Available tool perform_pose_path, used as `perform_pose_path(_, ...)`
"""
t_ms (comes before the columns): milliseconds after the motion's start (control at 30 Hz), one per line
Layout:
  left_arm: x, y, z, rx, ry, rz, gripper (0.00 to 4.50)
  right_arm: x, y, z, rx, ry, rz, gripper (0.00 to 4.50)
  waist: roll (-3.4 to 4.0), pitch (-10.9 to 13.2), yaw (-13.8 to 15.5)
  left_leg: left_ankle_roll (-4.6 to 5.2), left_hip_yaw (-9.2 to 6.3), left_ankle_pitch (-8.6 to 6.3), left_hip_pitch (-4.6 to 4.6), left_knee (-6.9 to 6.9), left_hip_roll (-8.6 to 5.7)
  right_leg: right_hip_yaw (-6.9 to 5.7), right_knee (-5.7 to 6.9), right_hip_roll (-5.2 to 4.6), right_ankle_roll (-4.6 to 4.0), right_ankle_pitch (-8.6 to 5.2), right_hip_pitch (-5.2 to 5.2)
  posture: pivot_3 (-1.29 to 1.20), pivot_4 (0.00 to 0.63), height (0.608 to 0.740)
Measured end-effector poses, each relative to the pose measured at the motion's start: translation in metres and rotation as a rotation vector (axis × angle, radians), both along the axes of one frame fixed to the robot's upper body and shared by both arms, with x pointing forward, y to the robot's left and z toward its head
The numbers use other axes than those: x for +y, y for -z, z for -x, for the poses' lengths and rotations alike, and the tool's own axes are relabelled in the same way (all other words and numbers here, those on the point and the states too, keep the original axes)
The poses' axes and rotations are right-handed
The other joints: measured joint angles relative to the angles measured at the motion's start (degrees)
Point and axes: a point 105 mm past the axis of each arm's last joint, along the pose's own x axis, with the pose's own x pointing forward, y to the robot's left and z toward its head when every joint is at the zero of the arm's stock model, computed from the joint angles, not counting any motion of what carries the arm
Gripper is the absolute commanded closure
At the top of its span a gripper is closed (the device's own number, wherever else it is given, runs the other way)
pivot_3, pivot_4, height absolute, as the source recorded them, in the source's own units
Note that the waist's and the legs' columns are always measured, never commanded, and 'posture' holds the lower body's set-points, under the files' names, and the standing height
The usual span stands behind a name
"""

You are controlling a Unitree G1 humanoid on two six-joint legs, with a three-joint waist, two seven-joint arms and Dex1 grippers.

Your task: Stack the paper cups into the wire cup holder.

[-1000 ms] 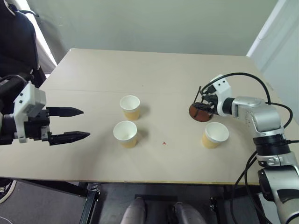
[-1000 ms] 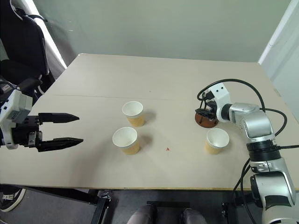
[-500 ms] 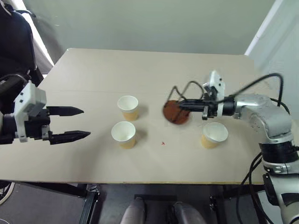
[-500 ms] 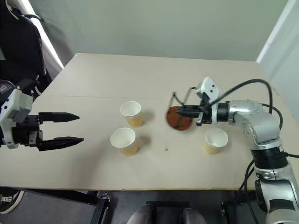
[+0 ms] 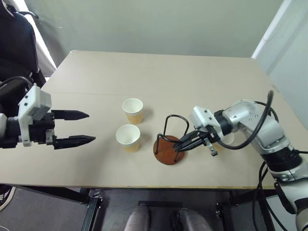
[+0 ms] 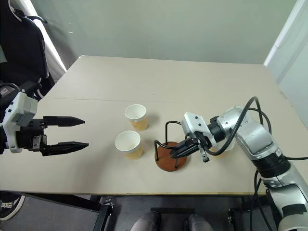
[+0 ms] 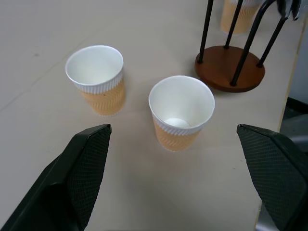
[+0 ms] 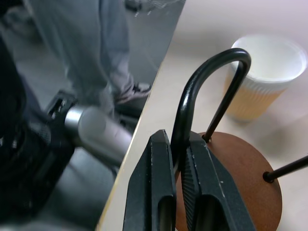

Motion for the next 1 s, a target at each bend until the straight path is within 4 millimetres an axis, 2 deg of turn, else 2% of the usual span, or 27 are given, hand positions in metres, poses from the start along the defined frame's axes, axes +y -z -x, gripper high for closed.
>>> perform_pose_path(367,0.0,0.0,0.009,-0.006,-0.029,-0.004,0.0,0.004,0.013,-0.006,-0.09,-0.15,0.051,4.48,0.0,0.0,-0.05,0.02,-0.01,-0.02,0.03,0.0,0.02,-0.04,0.02,0.0,-0.14,0.04,0.01,0.0,0.15,0.74)
perform_pose_path(567,0.001,-0.001,0.011,-0.013,-0.044,-0.006,0.0,0.006,0.018,-0.013,-0.116,-0.165,0.053,4.48,0.0,0.0,-0.03,-0.03,0.0,-0.04,0.05,0.0,0.04,-0.05,0.03,0.0,-0.22,0.04,0.01,0.0,0.15,0.74)
perform_pose_path(700,0.001,-0.001,0.011,-0.015,-0.046,-0.006,0.0,0.006,0.014,-0.018,-0.132,-0.165,0.055,3.47,0.0,0.0,-0.05,-0.1,0.0,-0.08,0.06,0.0,0.04,-0.06,0.04,0.0,-0.26,0.03,0.01,0.0,0.15,0.74)
perform_pose_path(833,-0.001,-0.003,0.011,-0.023,-0.036,0.002,0.0,0.007,0.008,-0.019,-0.145,-0.17,0.06,2.07,0.0,0.0,-0.02,-0.17,-0.01,-0.12,0.07,-0.01,0.05,-0.08,0.04,0.0,-0.3,0.02,0.01,0.0,0.15,0.74)
perform_pose_path(933,-0.009,-0.017,0.013,-0.054,0.02,0.045,0.0,0.004,0.007,-0.019,-0.137,-0.162,0.061,1.0,0.0,0.0,0.16,-0.3,0.0,-0.15,0.05,-0.01,0.05,-0.09,0.04,0.0,-0.31,0.02,0.01,0.0,0.15,0.74)
perform_pose_path(1000,-0.019,-0.033,0.021,-0.065,0.094,0.106,0.0,0.004,0.004,-0.02,-0.145,-0.163,0.063,0.26,-0.01,0.0,0.12,-0.4,-0.01,-0.2,0.04,0.0,0.05,-0.09,0.04,0.0,-0.31,0.03,0.01,0.0,0.15,0.74)
